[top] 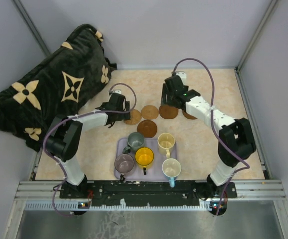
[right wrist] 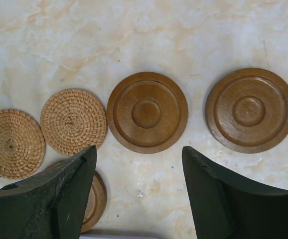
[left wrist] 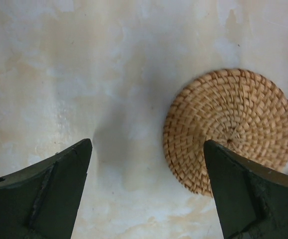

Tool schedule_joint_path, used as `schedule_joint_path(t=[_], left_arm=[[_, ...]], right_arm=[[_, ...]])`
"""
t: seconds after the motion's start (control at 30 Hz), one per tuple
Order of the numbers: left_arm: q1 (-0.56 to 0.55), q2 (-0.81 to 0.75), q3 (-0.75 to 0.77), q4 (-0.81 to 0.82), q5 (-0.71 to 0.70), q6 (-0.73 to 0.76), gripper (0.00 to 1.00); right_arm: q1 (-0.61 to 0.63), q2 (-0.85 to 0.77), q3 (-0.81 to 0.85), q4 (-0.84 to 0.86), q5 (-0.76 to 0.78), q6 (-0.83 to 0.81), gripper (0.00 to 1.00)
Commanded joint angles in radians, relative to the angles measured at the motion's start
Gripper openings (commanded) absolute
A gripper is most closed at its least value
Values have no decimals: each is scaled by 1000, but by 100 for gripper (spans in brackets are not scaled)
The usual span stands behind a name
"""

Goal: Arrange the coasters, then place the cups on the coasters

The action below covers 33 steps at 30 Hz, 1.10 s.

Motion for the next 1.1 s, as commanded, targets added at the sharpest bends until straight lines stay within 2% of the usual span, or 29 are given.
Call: schedule_joint_path(t=[0.0,0.33,0.63,1.07], left_arm=[[-3,73,88,-61,-71,3,99],[35,216,216,-259,-239,-85,99],[174,173,167,-307,-204,-155,100],[211,86,128,-385,-193,-201,100]], right_arm=[[38,93,91,-41,-13,2,70],[88,223,211,-33,-102,12,71],[132,336,310,-54,-140,-11,71],[181,422,332,-22,-182,-33,71]])
